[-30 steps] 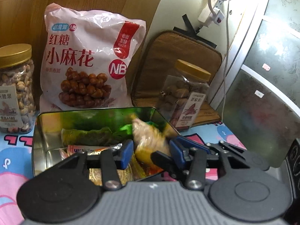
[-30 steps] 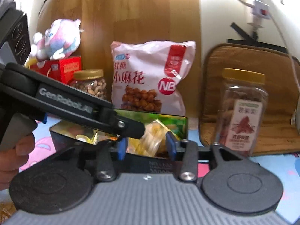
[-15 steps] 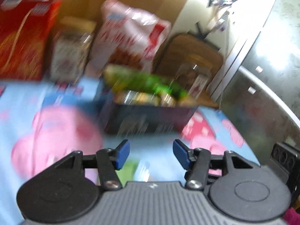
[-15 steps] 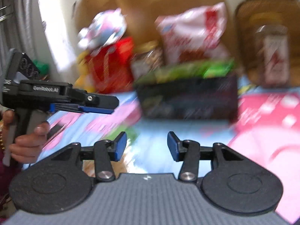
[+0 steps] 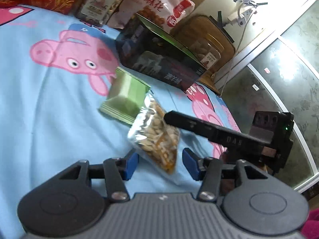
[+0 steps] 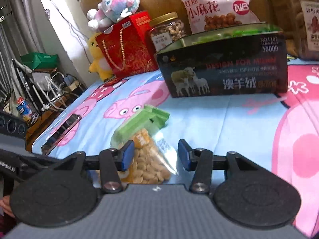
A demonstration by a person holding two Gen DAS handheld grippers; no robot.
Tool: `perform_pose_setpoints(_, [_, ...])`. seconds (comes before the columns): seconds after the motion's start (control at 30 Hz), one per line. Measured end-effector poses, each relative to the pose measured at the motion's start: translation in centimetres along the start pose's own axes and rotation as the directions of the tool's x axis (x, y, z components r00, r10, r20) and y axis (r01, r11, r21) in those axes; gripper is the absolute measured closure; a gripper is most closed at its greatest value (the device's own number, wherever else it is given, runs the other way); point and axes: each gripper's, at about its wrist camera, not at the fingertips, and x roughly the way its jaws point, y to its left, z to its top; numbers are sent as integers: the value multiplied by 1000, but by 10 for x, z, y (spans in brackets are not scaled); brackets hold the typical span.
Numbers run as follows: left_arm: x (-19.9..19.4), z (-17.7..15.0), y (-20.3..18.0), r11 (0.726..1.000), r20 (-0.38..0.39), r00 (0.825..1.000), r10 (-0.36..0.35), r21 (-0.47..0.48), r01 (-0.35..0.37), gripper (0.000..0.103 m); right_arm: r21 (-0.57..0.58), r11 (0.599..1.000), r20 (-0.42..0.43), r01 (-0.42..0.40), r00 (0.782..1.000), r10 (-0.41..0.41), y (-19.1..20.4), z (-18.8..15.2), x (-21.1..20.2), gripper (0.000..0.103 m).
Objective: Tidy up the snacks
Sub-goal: 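Grasp the clear seed bag with orange label using the left gripper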
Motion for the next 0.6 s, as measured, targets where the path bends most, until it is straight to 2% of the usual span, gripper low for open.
perform_pose_setpoints(0.13, [10, 10, 3, 999, 9, 999, 32, -30, -32, 72, 48, 998, -14, -39, 999, 40, -5, -6, -13, 56])
perform_pose_setpoints(0.27, [16, 17, 4, 998, 17, 999, 46, -32, -45, 73, 123, 982, -12, -146, 989, 149, -15, -19, -32, 56])
perform_pose_setpoints(0.37, [18, 18, 5, 999, 18, 999, 32, -38, -31, 71, 119, 982, -24, -150, 988, 154, -12, -26, -38, 57])
perform_pose_setpoints(0.43, [20, 16, 3, 999, 14, 1000, 17, -35, -17, 71, 98, 986, -39, -133, 990, 137, -5, -30, -34, 73])
perform_pose_setpoints(0.6, [18, 11, -2, 1000, 16, 1000, 19, -16, -19, 71, 73, 987, -32, -144, 989, 147, 3, -26, -33, 85])
